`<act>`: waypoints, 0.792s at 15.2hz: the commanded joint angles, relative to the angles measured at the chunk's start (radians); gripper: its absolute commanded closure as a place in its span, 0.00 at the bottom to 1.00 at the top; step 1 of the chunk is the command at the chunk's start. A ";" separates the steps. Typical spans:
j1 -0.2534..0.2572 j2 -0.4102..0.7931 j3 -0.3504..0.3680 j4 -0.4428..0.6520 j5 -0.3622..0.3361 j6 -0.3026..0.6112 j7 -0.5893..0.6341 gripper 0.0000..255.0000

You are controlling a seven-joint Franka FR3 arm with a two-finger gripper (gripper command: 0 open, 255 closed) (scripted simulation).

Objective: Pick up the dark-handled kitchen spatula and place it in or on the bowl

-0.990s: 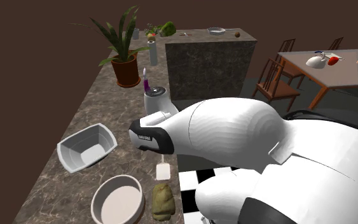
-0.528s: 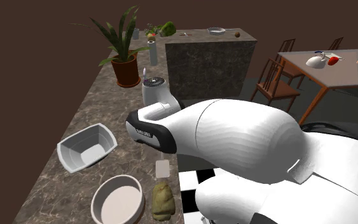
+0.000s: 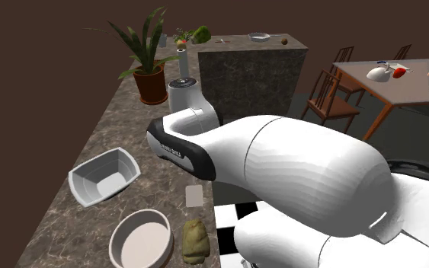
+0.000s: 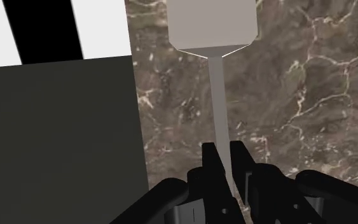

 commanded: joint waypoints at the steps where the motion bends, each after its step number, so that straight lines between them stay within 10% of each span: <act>1: -0.002 -0.007 -0.007 0.021 -0.006 -0.029 0.000 1.00; 12: -0.010 -0.010 -0.019 0.153 -0.027 -0.160 0.025 1.00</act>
